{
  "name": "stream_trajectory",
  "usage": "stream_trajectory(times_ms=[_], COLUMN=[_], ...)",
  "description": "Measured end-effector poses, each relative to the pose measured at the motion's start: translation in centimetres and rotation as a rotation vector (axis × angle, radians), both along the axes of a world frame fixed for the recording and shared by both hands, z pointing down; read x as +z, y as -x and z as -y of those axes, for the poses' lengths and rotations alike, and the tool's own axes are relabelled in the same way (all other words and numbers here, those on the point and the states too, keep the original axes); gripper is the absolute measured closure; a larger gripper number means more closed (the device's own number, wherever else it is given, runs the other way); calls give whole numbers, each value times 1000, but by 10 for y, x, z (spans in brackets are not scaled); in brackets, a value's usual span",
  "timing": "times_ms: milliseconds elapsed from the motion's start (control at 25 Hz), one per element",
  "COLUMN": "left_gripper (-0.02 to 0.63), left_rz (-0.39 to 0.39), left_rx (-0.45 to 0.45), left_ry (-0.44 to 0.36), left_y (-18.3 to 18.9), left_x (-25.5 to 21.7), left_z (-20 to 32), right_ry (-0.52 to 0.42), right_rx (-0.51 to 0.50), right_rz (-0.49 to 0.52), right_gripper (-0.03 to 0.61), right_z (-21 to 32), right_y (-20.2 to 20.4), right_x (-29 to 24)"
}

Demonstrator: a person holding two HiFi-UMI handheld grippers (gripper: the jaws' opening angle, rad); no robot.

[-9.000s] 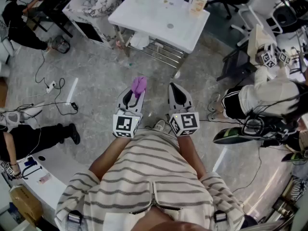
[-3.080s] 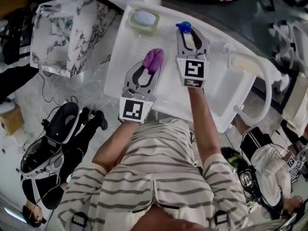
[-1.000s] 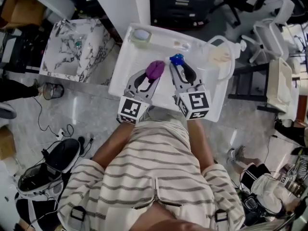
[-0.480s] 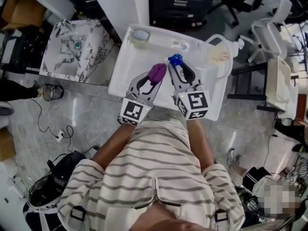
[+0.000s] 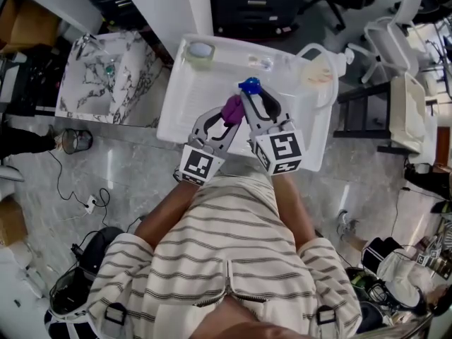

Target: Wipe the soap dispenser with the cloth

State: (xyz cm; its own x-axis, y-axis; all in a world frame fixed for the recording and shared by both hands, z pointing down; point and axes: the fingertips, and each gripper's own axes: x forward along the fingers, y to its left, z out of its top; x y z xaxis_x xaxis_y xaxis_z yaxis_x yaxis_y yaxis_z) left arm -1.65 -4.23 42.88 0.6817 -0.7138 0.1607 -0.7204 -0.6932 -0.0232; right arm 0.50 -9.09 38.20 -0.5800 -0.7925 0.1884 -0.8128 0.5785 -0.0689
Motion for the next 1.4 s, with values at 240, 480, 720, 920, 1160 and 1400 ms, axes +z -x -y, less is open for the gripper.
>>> stream_trajectory(times_ms=[240, 480, 720, 920, 1160, 1400], left_gripper=[497, 497, 497, 497, 497, 497], left_rz=[6, 6, 0, 4, 0, 4], left_rx=[54, 91, 105, 106, 111, 100], left_ry=[-3, -10, 17, 29, 53, 63], left_y=[-13, -27, -33, -32, -30, -27], left_x=[0, 2, 13, 18, 24, 28], left_z=[-1, -2, 0, 1, -4, -7], right_ry=[-3, -7, -5, -13, -17, -13], right_rx=[1, -11, -21, -22, -21, -14], right_rz=[5, 10, 49, 63, 74, 86], right_gripper=[446, 446, 446, 446, 446, 446], right_z=[-1, -3, -7, -11, -14, -16], right_y=[-2, 1, -2, -3, -4, -13], right_x=[-3, -7, -15, -23, -26, -26])
